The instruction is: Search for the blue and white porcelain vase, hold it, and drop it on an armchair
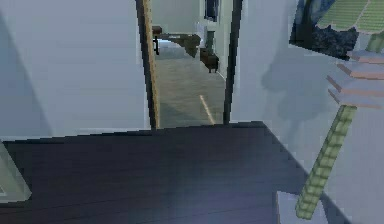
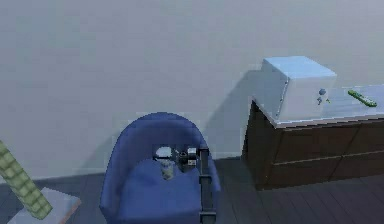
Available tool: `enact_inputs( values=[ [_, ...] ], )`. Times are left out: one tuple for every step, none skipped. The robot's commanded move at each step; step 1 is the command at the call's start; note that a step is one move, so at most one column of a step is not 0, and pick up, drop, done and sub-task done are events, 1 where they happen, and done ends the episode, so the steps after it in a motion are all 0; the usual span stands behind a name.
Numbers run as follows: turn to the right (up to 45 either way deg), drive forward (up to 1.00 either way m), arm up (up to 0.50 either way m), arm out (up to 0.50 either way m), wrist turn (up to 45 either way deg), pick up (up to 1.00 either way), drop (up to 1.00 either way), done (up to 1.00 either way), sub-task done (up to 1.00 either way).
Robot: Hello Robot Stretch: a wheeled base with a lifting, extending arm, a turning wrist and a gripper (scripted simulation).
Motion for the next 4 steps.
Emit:
enact_inputs(
  values=[
    [0.0, 0.0, -0.32, 0.0, 0.0, 0.0, 0.0, 0.0, 0.0],
    [0.0, 0.0, 0.0, 0.0, 0.0, 0.0, 1.0, 0.0, 0.0],
    [0.0, 0.0, 0.1, 0.0, 0.0, 0.0, 0.0, 0.0, 0.0],
    [0.0, 0.0, 0.0, -0.08, 0.0, 0.0, 0.0, 0.0, 0.0]
  ],
)
